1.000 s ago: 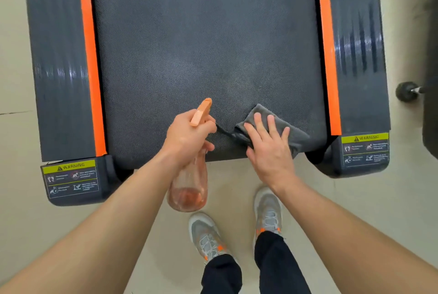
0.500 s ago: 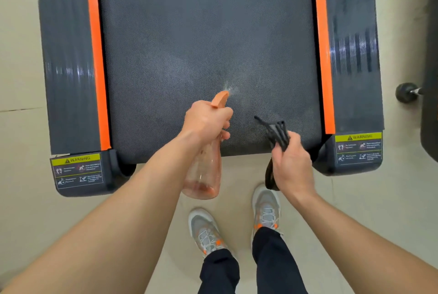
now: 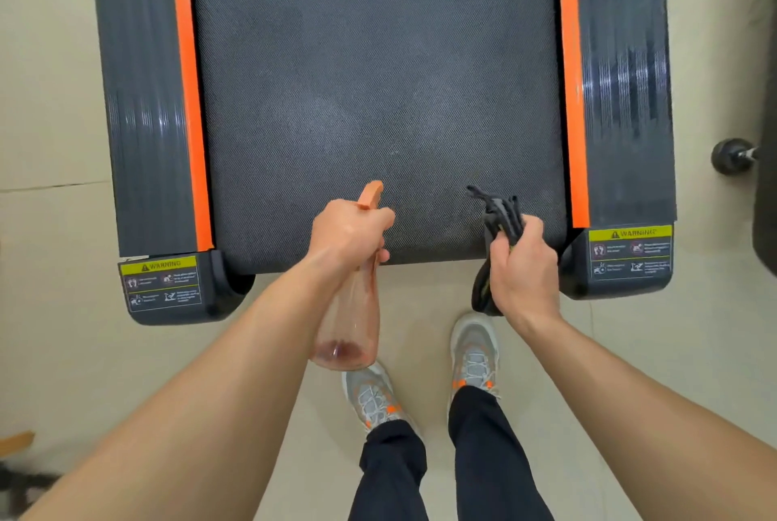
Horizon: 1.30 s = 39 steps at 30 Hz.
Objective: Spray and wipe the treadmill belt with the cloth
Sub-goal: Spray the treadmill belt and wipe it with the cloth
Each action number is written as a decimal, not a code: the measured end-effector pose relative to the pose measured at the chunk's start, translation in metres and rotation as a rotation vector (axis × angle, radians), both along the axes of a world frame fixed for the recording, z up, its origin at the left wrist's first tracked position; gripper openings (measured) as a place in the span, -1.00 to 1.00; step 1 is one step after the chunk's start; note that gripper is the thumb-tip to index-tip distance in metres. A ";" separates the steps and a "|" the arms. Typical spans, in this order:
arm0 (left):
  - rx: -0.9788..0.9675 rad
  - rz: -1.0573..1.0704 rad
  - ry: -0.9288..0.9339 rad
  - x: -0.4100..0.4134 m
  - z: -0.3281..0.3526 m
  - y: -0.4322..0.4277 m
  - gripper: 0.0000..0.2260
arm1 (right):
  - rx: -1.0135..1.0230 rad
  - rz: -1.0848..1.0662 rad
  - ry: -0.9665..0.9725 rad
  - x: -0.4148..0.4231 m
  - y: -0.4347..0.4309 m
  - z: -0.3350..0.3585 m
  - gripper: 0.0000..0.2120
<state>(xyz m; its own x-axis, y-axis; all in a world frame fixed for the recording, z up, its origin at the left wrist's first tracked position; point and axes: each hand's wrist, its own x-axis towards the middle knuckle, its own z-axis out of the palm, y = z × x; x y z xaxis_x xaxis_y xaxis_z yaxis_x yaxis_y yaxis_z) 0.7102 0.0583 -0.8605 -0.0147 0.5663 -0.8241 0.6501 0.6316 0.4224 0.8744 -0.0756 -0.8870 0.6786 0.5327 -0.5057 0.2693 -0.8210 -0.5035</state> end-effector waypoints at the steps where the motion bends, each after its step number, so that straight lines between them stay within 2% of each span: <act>1: -0.040 -0.015 -0.019 0.000 0.002 -0.004 -0.92 | -0.003 -0.016 0.001 0.000 -0.001 0.001 -0.72; 4: -0.157 -0.035 -0.092 0.006 0.006 -0.018 -0.95 | -0.022 -0.053 0.018 -0.001 -0.011 0.002 -0.71; 8: -0.197 -0.159 -0.064 0.023 0.007 -0.033 -0.80 | -0.071 -0.087 0.045 -0.006 -0.042 0.004 -0.75; 10: -0.193 -0.200 -0.065 0.033 0.008 -0.040 -0.80 | -0.106 -0.092 0.057 -0.008 -0.061 0.004 -0.77; 13: -0.176 -0.236 -0.112 0.050 0.011 -0.050 -0.91 | -0.161 -0.124 0.073 -0.010 -0.086 0.004 -0.78; 17: -0.169 -0.257 -0.130 0.071 0.007 -0.062 -0.93 | -0.208 -0.207 0.078 -0.009 -0.108 0.004 -0.79; 22: -0.069 -0.474 -0.078 0.097 0.009 -0.073 -0.91 | -0.197 -0.237 0.099 -0.002 -0.114 0.008 -0.85; 26: -0.132 -0.501 -0.116 0.110 0.009 -0.081 -0.92 | -0.190 -0.244 0.099 0.007 -0.110 0.007 -0.95; 31: -0.085 -0.477 -0.105 0.117 0.004 -0.086 -0.88 | -0.140 -0.245 0.079 0.017 -0.101 0.003 -0.82; 39: -0.074 -0.391 -0.128 0.107 -0.005 -0.081 -0.89 | -0.082 -0.229 0.055 0.021 -0.093 -0.001 -0.75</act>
<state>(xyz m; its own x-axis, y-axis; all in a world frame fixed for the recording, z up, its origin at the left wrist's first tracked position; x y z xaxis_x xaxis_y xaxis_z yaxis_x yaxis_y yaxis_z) 0.8168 -0.0228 -0.8657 0.2948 0.4479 -0.8441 0.7924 0.3792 0.4779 0.8955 -0.1681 -0.8882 0.7471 0.3238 -0.5805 0.0453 -0.8961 -0.4416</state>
